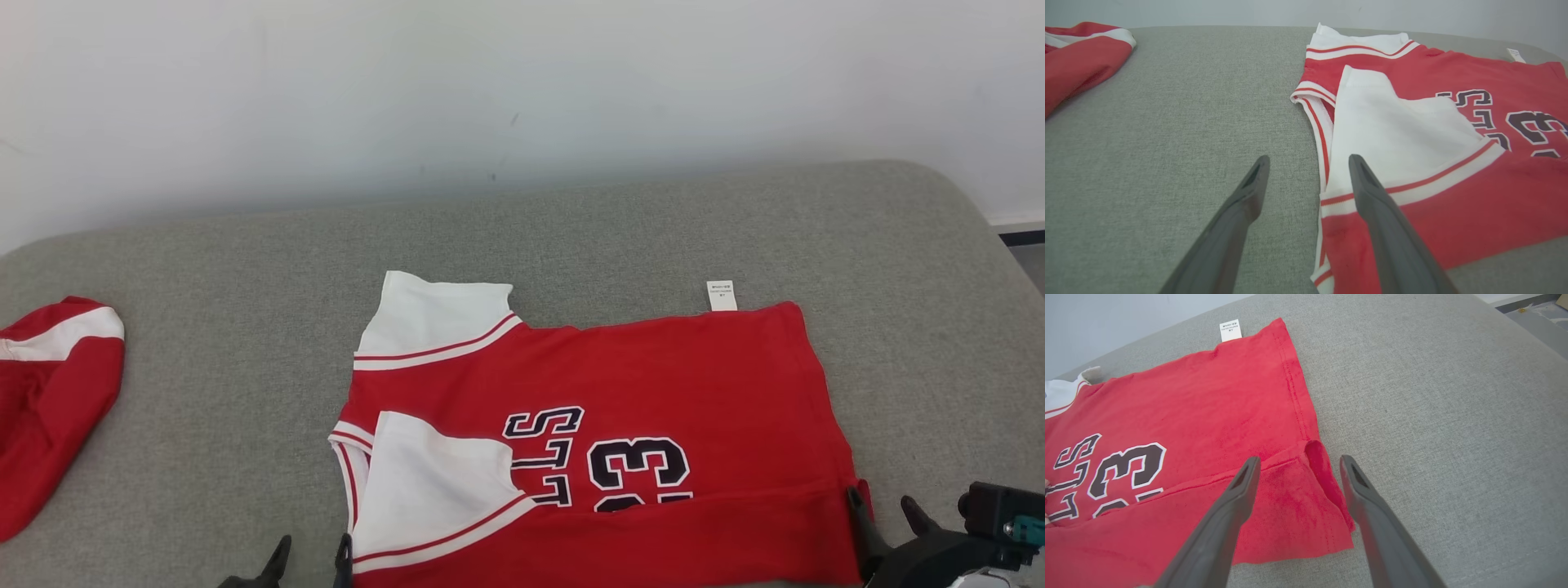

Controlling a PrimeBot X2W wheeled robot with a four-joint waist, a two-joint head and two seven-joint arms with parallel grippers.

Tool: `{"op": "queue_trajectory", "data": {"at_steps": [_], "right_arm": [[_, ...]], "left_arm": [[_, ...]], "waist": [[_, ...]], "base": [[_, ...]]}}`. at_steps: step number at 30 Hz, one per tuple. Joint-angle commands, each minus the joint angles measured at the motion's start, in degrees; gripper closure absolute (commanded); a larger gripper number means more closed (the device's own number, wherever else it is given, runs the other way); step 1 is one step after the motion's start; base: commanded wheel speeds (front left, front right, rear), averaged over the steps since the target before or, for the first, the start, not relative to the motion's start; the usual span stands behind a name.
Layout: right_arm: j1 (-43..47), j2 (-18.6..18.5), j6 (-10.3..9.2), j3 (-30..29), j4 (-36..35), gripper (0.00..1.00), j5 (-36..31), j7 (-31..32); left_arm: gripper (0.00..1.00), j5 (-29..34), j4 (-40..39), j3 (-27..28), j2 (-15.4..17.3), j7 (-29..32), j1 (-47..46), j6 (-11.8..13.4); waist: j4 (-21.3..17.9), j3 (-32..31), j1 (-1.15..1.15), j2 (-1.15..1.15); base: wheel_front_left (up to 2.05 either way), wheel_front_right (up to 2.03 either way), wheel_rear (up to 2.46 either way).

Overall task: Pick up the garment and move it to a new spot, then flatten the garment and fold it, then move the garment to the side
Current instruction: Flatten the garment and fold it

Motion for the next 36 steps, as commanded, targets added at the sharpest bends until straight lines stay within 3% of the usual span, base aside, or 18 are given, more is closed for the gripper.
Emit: {"op": "queue_trajectory", "data": {"at_steps": [1,7,16,29,36], "right_arm": [[-1.2,0.0,-0.14,0.0,-0.8,0.00,-0.5,0.4],[-4.7,-0.9,-0.14,-0.6,-2.4,0.00,-1.9,3.9],[-17.2,-2.6,-0.14,-0.5,0.3,0.00,-3.1,10.9],[-37.4,-4.9,-0.14,4.7,7.9,0.00,-2.6,13.9],[-44.2,-6.1,-0.14,6.4,10.3,0.00,-2.7,14.8]], "left_arm": [[0.00,-0.5,-0.2,0.5,0.4,0.0,-1.0,-0.3],[0.00,-1.7,-0.2,0.8,1.3,2.7,-5.1,-1.6],[0.00,-4.2,3.1,2.3,1.9,10.2,-19.9,-4.5],[0.00,-5.3,14.3,1.7,1.2,21.2,-42.5,-7.4],[0.00,-4.5,18.1,0.9,2.0,23.9,-50.4,-8.6]], "waist": [[-0.2,0.1,0.00,0.00],[-0.9,0.9,0.00,0.00],[-2.1,6.9,0.00,0.00],[-4.6,17.8,0.00,0.00],[-5.1,22.6,0.00,0.00]], "base": [[0.00,0.00,0.00],[0.00,0.00,0.00],[0.00,0.00,0.00],[0.00,0.00,0.00],[0.00,0.00,0.00]]}}
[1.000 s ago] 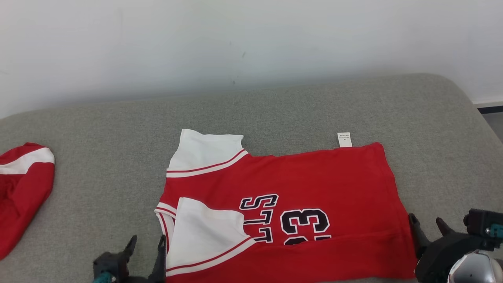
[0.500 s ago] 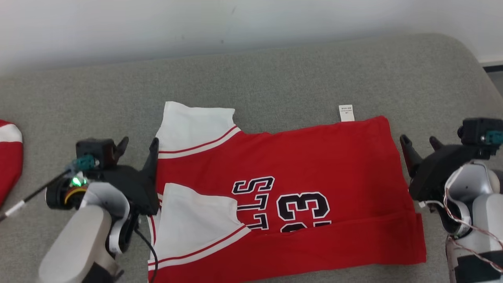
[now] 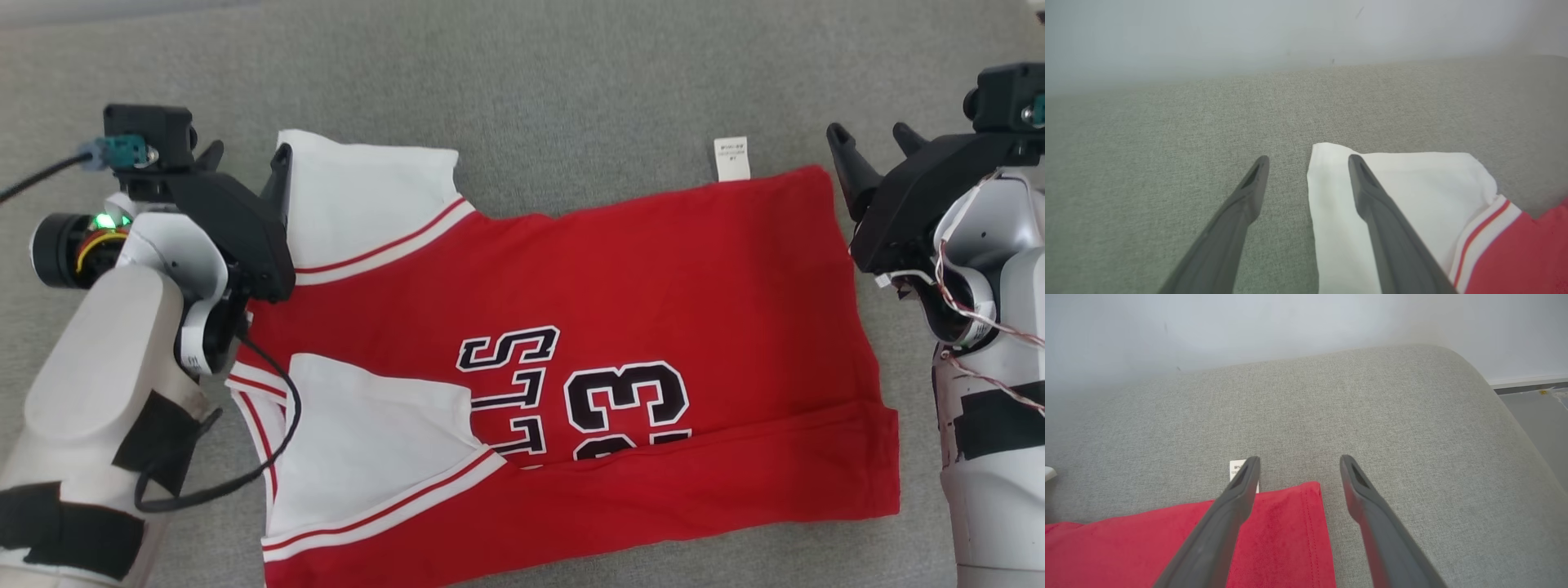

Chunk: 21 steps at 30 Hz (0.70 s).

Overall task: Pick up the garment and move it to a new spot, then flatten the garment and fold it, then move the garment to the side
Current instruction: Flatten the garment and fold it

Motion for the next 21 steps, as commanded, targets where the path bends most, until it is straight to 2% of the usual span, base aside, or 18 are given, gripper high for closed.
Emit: {"op": "queue_trajectory", "data": {"at_steps": [1,11,14,21], "right_arm": [[-1.2,-0.6,-0.14,0.4,0.5,0.00,0.3,0.0],[-2.4,-1.4,-0.14,1.0,1.3,0.00,0.5,-0.4],[-3.2,-2.1,-0.14,1.2,1.7,0.00,-1.2,0.0],[-4.2,-4.2,-0.14,0.9,1.3,0.00,-3.6,1.6]], "left_arm": [[0.00,0.2,1.0,-0.3,0.2,0.7,-1.7,-0.2],[0.00,0.4,3.9,-0.9,-0.1,2.5,-5.7,0.4],[0.00,1.0,5.2,-1.7,0.3,3.5,-6.5,0.4],[0.00,0.0,5.8,-3.1,-0.2,6.6,-7.5,-1.5]], "waist": [[-0.9,3.7,-0.01,-0.01],[-0.5,6.8,-0.01,-0.01],[-0.8,7.6,-0.01,-0.01],[-0.7,8.7,-0.01,-0.01]], "base": [[0.00,0.00,0.00],[0.00,0.00,0.00],[0.00,0.00,0.00],[0.00,0.00,0.00]]}}
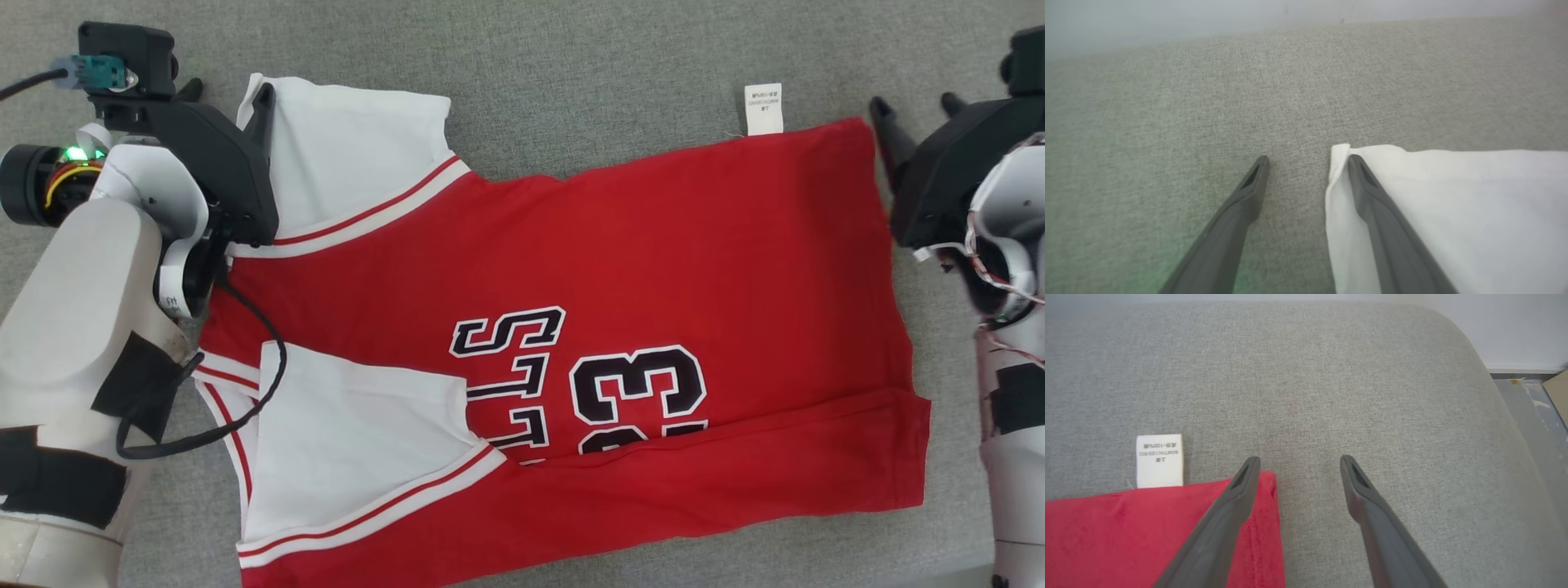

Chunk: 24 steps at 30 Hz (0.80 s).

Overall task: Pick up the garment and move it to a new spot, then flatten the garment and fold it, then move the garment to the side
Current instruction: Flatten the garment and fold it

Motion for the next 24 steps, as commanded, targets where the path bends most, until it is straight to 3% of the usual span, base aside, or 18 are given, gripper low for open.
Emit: {"op": "queue_trajectory", "data": {"at_steps": [1,13,24], "right_arm": [[-0.2,-0.5,-0.14,-0.4,-0.5,0.00,0.1,0.0],[2.8,-2.9,-0.14,2.3,-0.9,0.00,2.1,3.0],[-0.4,-4.0,-0.14,6.6,5.1,0.00,3.5,1.2]], "left_arm": [[0.00,-0.5,0.6,-0.8,-0.4,0.8,1.0,-0.6],[0.00,-0.8,-0.4,-2.1,-1.0,1.3,2.5,-0.3],[0.00,-0.9,-0.2,-2.6,-0.8,1.0,2.2,0.6]], "waist": [[0.1,0.1,0.00,-0.01],[0.3,-0.5,0.00,-0.01],[1.2,0.5,0.00,-0.01]], "base": [[0.00,0.00,0.00],[0.00,0.00,0.00],[0.00,0.00,0.00]]}}
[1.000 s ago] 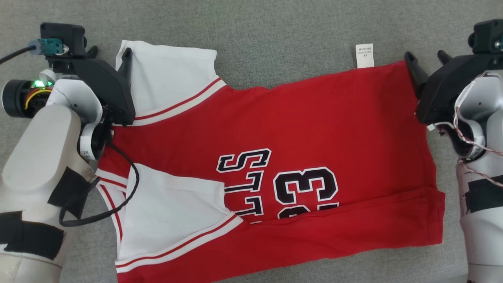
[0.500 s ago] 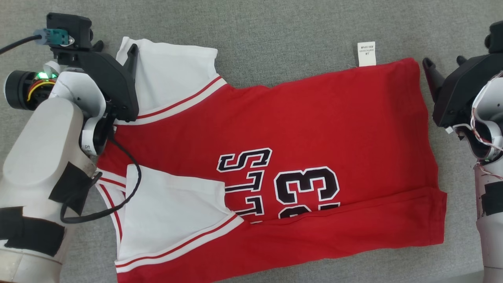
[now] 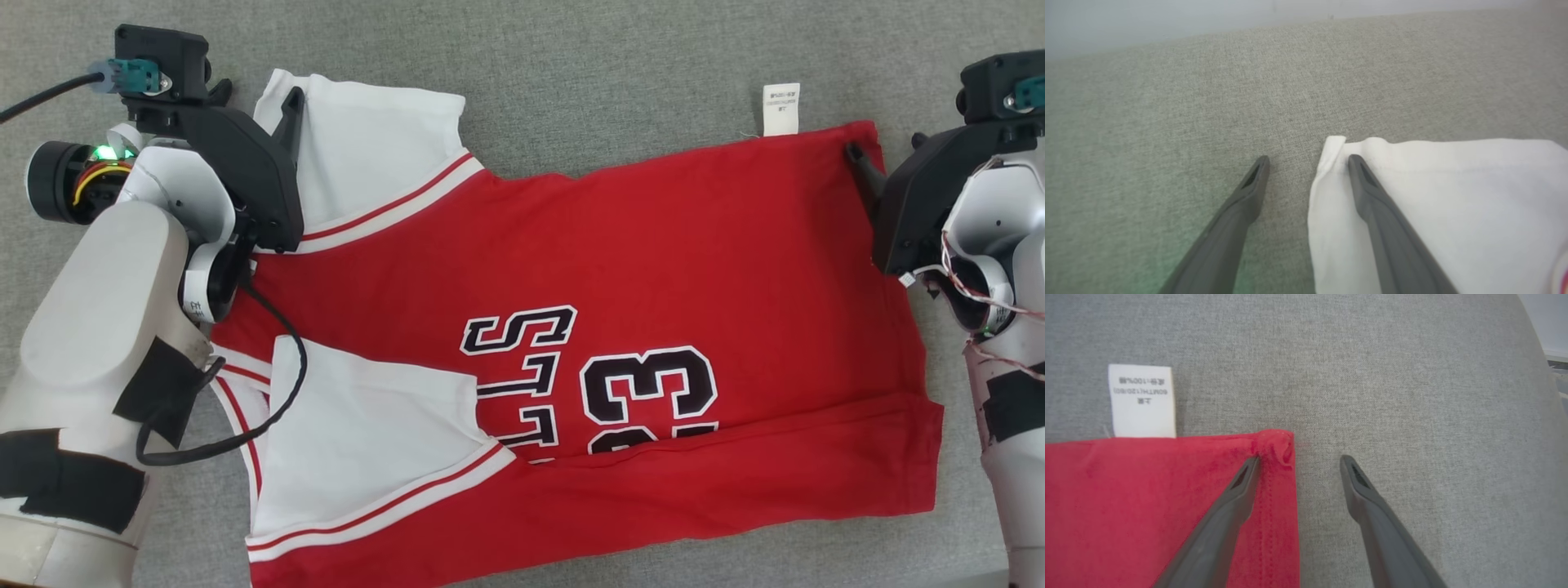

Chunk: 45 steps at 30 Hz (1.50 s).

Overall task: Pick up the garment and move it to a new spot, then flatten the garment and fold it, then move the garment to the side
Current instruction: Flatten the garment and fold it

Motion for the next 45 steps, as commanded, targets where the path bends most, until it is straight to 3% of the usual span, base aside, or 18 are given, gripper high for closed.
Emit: {"op": "queue_trajectory", "data": {"at_steps": [1,4,5,6,7,8,9,10,11,12,13,21,32,38,45], "right_arm": [[-0.7,-0.3,-0.14,0.5,1.0,0.00,0.1,-0.1],[-1.2,-0.5,-0.14,1.6,2.5,0.00,0.5,0.1],[-1.3,-0.5,-0.14,2.0,2.8,0.00,0.8,0.0],[-1.4,-0.5,-0.14,2.3,3.1,0.00,0.9,-0.1],[-1.4,-0.4,-0.14,2.6,3.5,0.00,1.1,0.0],[-1.5,-0.5,-0.13,2.9,3.8,0.27,1.3,0.1],[-1.5,-0.5,-0.13,2.9,3.8,0.27,1.3,0.1],[-1.6,-0.6,-0.13,3.3,3.9,0.55,1.3,-0.2],[-1.8,-0.7,-0.14,3.5,4.1,0.66,1.3,-0.3],[-1.9,-0.8,-0.14,3.7,4.4,0.96,1.5,-0.6],[-2.0,-0.9,-0.14,4.1,4.4,1.00,1.7,-0.8],[-2.8,-1.8,-0.14,4.5,4.9,1.00,2.0,-5.1],[-1.6,-1.2,-0.14,2.7,6.3,1.00,0.9,-11.8],[2.6,-2.2,-0.14,1.8,5.5,1.00,1.0,-14.2],[9.3,-3.3,-0.14,-1.0,3.1,1.00,1.3,-16.8]], "left_arm": [[0.00,-0.8,1.2,-0.7,0.0,1.0,1.9,0.0],[0.00,-1.2,1.4,-0.8,0.2,1.8,2.1,-0.3],[0.05,-1.4,1.4,-0.8,0.3,1.9,2.1,-0.3],[0.26,-1.4,1.4,-0.9,0.3,2.1,2.2,-0.3],[0.57,-1.4,1.4,-0.9,0.3,2.3,2.4,-0.4],[0.70,-1.5,1.3,-1.0,0.3,2.4,2.6,-0.5],[0.70,-1.5,1.3,-1.0,0.3,2.4,2.6,-0.5],[1.00,-1.5,1.2,-1.1,0.2,2.3,2.7,-0.5],[1.00,-1.5,1.2,-1.1,0.1,2.1,2.8,-0.5],[1.00,-1.3,1.3,-1.1,0.2,1.7,2.9,0.0],[1.00,-1.0,1.4,-1.0,0.2,1.1,2.9,0.3],[1.00,0.1,0.1,0.0,0.4,-6.9,1.7,1.4],[1.00,-1.3,-2.4,-0.1,-1.0,-18.7,3.1,-3.5],[1.00,-2.2,-7.0,-0.6,-1.5,-23.6,9.0,-4.4],[1.00,-2.7,-15.7,-0.4,-1.9,-30.3,19.8,-2.6]], "waist": [[0.2,0.2,0.00,0.00],[0.3,0.3,0.00,0.00],[0.3,0.3,0.00,0.00],[0.3,0.3,0.00,0.00],[0.4,0.3,0.00,0.00],[0.4,0.3,0.00,0.00],[0.4,0.3,0.00,0.00],[0.4,0.3,0.00,0.00],[0.4,0.3,0.00,0.00],[0.4,0.3,0.00,0.00],[0.4,0.3,0.00,0.00],[0.3,-0.2,0.00,0.00],[1.4,-3.1,0.00,0.00],[3.3,-6.2,0.00,0.00],[5.6,-10.3,0.00,0.00]], "base": [[0.00,0.00,0.00],[0.00,0.00,0.00],[0.00,0.00,0.00],[0.00,0.00,0.00],[0.00,0.00,0.00],[0.00,0.00,0.00],[0.00,0.00,0.00],[0.00,0.00,0.00],[0.00,0.00,0.00],[0.00,0.00,0.00],[0.00,0.00,0.00],[0.00,0.00,0.00],[0.00,0.00,0.00],[0.00,0.00,0.00],[0.00,0.00,0.00]]}}
